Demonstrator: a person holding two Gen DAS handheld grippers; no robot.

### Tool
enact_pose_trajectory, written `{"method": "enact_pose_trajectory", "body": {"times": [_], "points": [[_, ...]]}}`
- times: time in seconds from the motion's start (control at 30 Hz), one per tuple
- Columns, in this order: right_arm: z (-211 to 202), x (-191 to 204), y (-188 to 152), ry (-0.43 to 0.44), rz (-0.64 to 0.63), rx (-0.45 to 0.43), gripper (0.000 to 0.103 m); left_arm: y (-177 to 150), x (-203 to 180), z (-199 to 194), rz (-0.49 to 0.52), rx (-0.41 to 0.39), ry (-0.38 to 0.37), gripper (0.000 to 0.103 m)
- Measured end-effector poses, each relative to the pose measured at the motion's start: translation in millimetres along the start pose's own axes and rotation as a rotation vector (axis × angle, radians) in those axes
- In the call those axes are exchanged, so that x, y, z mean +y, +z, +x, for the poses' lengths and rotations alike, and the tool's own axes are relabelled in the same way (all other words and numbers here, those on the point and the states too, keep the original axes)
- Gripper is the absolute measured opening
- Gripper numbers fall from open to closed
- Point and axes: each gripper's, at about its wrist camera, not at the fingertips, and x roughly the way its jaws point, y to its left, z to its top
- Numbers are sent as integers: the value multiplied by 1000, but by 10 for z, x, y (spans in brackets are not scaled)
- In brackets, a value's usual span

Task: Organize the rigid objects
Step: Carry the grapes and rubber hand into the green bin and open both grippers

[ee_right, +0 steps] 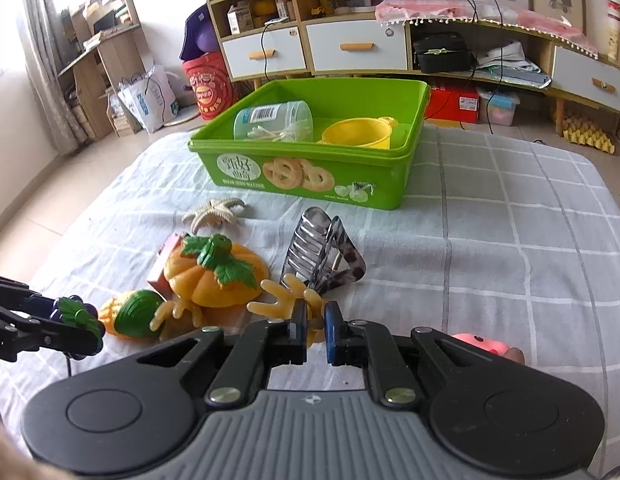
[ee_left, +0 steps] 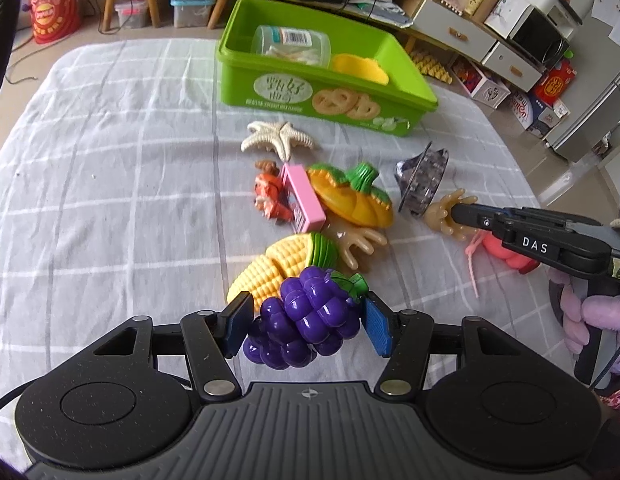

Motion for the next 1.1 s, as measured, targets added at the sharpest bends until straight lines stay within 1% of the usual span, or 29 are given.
{"method": "enact_pose_trajectory", "body": {"times": [0.17,0.3,0.6,0.77,0.93,1.1], "points": [[-70,13,55,7,7,-22,0,96,-4,-67,1,-21,0,63],[-137,29,155,16,10,-46,0,237,-2,-103,0,-42,-5,63],[-176,21,551,31,38,-115,0,751,-100,-138,30,-114,-4,63],[-74,-46,796,30,76,-137,0,1134,-189,-19,50,-157,-10,63],[70,-175,980,15,114,-146,0,1464,-261,186,64,-185,-22,63],[243,-279,1109,-12,135,-147,0,1727,-272,470,54,-185,-55,63]]}}
